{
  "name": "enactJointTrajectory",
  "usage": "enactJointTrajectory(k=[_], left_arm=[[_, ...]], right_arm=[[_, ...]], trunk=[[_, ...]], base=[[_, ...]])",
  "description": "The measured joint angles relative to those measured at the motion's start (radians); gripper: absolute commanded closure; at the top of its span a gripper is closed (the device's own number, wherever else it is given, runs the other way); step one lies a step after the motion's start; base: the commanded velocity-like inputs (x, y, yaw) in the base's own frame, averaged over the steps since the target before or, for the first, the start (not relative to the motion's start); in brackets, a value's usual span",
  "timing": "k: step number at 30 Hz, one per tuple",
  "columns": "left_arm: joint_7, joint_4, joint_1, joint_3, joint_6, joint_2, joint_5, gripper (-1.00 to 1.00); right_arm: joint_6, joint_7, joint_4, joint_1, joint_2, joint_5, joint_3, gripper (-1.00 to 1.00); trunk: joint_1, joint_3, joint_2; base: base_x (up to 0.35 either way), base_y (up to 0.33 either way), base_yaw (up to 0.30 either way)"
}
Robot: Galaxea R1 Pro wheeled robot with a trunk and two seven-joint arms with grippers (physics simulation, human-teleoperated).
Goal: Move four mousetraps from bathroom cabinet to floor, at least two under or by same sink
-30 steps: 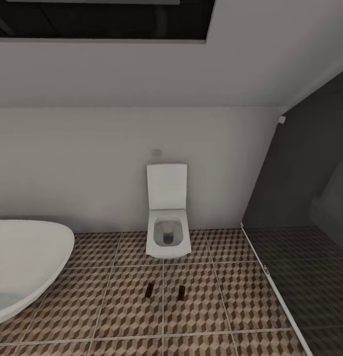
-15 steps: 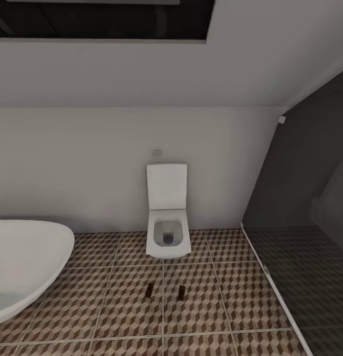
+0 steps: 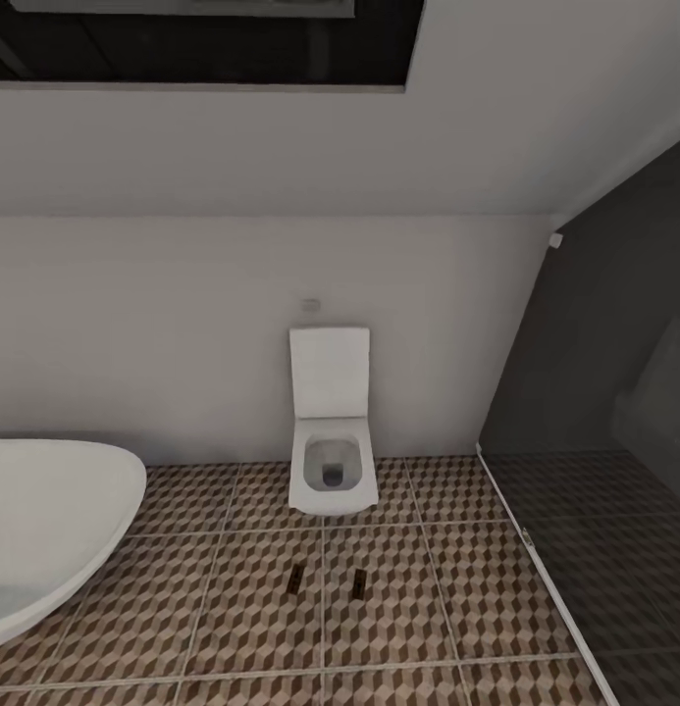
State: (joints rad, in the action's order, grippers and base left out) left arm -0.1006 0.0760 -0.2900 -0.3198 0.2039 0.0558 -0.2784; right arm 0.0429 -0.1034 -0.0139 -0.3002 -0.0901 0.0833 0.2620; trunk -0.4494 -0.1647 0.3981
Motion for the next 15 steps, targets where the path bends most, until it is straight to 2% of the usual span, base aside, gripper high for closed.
enactJointTrajectory(k=[15], left_arm=[[0.0, 0.0, 0.0, 0.0, 0.0, -0.001, -0.001, -1.0]], right_arm=[[0.0, 0.0, 0.0, 0.0, 0.01, 0.0, -0.001, -1.0]], trunk=[[0.0, 0.024, 0.0]], base=[[0.0, 0.0, -0.065]])
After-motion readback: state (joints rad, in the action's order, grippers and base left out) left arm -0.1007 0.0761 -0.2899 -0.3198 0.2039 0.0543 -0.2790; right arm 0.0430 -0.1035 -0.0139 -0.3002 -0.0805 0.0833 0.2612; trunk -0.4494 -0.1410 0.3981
